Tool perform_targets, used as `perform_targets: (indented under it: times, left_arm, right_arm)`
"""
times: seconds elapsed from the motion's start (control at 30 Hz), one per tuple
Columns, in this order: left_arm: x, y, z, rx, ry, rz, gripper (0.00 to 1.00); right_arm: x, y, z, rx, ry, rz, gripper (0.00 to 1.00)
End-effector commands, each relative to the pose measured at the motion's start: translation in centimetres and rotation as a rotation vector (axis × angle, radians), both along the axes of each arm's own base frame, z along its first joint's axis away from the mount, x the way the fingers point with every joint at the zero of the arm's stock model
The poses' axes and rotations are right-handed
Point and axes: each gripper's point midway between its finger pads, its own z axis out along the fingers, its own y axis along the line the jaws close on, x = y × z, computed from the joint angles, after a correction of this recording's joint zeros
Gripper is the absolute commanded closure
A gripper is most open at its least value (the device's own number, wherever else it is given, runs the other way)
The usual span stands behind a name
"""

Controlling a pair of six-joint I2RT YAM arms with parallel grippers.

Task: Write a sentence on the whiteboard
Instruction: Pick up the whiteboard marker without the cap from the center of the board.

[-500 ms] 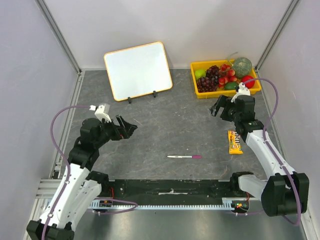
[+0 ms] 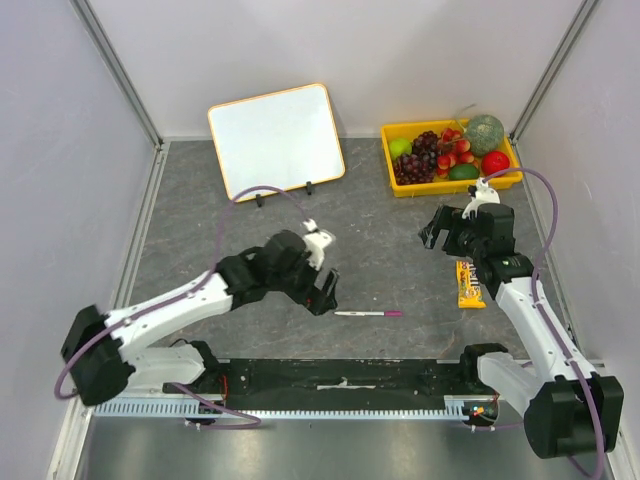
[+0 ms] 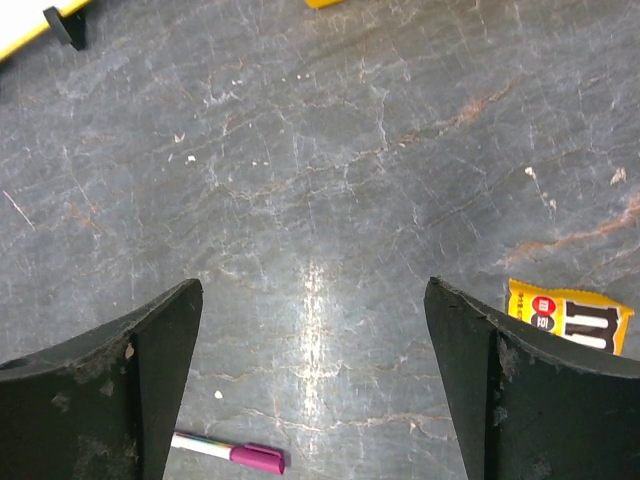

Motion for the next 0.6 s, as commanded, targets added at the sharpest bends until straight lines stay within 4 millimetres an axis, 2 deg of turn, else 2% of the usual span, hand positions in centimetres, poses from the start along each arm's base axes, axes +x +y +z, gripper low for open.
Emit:
perform_targets:
  times: [0.0, 0.23, 0.47, 0.57]
  left_arm:
    - [-0.6, -2.0, -2.4, 0.171, -0.097, -0.144, 0.03]
    - [-2.8, -5.8, -5.6, 0.237, -0.128, -0.349, 0.04]
    - [-4.0, -7.7, -10.1, 0.339, -0.103, -0.452, 0.12]
    - [-3.3, -7.9, -11.7, 0.42, -0.145, -0.454, 0.17]
  right_arm:
    - [-1.3, 0.2, -0.6, -0.007, 0.02, 0.034, 0.02]
    - [-2.2, 0.3, -2.1, -0.016, 0.056, 0.052, 0.02]
    - [-2.6, 0.4, -2.6, -0.022, 0.073, 0.073, 0.02]
    - [-2.7, 0.5, -2.7, -0.02, 0.076, 0.075, 0.02]
